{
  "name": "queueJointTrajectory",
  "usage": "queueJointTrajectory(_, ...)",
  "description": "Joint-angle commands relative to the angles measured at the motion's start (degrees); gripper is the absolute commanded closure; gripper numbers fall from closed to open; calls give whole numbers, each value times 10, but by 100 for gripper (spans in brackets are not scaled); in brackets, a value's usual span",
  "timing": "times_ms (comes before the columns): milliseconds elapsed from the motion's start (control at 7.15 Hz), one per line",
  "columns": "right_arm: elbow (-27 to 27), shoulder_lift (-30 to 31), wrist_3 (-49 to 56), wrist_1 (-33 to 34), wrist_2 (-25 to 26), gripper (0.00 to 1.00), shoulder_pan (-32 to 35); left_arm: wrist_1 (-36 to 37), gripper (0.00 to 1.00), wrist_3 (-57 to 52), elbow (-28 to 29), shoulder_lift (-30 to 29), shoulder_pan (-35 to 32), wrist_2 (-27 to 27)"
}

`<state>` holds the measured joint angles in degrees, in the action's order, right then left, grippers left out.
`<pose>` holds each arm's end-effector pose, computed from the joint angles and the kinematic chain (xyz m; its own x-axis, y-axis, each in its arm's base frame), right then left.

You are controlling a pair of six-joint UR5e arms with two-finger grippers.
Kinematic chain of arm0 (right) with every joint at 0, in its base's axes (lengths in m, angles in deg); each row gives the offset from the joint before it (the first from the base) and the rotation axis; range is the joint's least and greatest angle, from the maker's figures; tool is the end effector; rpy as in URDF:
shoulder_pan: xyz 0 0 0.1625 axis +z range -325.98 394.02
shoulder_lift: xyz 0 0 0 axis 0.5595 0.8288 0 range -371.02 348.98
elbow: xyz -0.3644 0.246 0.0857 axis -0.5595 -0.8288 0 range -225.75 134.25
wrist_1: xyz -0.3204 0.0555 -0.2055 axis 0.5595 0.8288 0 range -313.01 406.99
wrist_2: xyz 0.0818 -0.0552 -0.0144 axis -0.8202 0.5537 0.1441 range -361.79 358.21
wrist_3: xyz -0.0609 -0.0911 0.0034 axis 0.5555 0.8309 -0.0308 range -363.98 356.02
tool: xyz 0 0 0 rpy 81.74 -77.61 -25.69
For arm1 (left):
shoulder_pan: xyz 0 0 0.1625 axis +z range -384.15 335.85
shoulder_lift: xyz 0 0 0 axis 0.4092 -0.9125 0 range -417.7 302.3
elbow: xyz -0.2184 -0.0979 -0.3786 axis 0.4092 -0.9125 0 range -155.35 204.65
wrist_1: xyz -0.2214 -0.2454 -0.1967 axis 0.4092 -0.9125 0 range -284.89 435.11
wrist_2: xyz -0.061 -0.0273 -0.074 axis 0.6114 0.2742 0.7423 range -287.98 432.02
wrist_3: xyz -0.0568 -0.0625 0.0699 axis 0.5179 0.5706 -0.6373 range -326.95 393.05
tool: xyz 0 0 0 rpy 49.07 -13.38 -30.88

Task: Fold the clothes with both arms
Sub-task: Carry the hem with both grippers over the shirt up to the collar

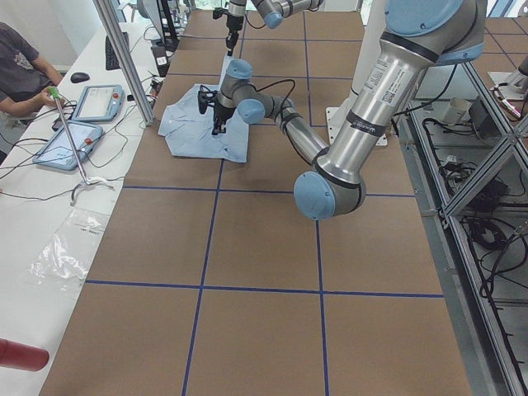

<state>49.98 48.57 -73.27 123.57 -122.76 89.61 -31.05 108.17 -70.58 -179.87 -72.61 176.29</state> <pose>-0.3064 -0.5833 0.3212 0.5148 0.2150 0.8299 -0.3250 0.9447 -0.0432 0.3646 -0.5717 0.3053 0.5330 -0.2264 -0.8153 0.4728 0.8788 0.0651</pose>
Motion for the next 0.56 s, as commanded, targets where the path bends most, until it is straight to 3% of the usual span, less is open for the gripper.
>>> queueJointTrajectory(0, -103, -74, 6, -2, -2, 100, 13, -65, 100, -3, 113, -73, -16, 11)
queueJointTrajectory(419, -194, -128, 13, -5, -1, 100, 16, -154, 100, -1, 219, -103, -16, 10)
